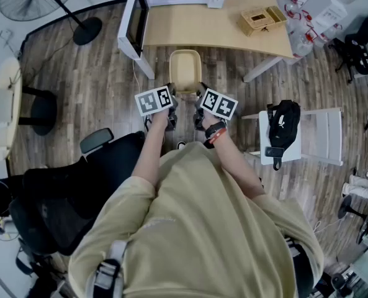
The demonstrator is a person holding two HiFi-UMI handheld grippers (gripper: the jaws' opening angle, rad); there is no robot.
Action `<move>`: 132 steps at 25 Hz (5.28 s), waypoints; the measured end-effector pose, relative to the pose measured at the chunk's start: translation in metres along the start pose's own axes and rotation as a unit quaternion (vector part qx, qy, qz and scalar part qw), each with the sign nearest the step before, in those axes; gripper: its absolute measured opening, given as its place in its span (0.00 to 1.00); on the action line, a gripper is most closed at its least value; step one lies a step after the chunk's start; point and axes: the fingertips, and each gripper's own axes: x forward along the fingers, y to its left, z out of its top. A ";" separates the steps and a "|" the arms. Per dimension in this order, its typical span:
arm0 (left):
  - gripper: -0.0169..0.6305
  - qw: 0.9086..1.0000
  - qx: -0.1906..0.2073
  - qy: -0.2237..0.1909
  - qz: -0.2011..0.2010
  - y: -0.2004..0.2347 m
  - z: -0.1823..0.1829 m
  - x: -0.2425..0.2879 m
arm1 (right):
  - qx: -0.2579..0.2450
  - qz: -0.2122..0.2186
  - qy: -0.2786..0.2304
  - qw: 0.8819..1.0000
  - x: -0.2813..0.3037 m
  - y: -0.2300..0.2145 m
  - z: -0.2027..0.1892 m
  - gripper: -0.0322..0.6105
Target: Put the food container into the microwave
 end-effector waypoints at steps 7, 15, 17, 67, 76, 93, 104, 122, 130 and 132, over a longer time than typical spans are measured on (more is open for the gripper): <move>0.10 1.000 -0.012 0.002 -0.010 0.008 -0.004 -0.003 | 0.008 -0.014 0.007 1.000 0.005 0.001 -0.008 0.13; 0.10 1.000 -0.029 -0.008 0.000 0.030 0.009 -0.001 | 0.011 -0.012 0.019 1.000 0.031 0.013 -0.011 0.13; 0.10 0.999 -0.033 -0.011 0.002 0.034 0.017 0.005 | 0.014 -0.012 0.024 1.000 0.043 0.014 -0.005 0.13; 0.10 0.992 -0.108 -0.039 0.046 0.044 0.322 0.245 | 0.040 0.072 0.057 0.995 0.319 0.004 0.284 0.13; 0.10 0.995 -0.092 -0.026 0.025 0.059 0.377 0.284 | 0.051 0.062 0.050 0.995 0.365 0.013 0.322 0.13; 0.10 0.992 -0.064 -0.109 -0.029 0.067 0.450 0.341 | 0.065 0.044 -0.029 0.997 0.429 0.009 0.379 0.13; 0.10 0.993 -0.022 -0.117 -0.014 0.078 0.469 0.366 | 0.018 0.038 -0.033 0.999 0.459 0.009 0.394 0.13; 0.10 0.990 0.072 -0.110 0.043 0.098 0.490 0.386 | -0.088 0.024 -0.008 0.996 0.494 0.018 0.399 0.13; 0.10 0.988 0.089 -0.109 0.059 0.102 0.496 0.388 | -0.112 0.038 -0.005 0.993 0.502 0.025 0.401 0.13; 0.10 0.986 0.100 -0.114 0.062 0.101 0.498 0.388 | -0.120 0.037 -0.008 0.992 0.503 0.026 0.402 0.13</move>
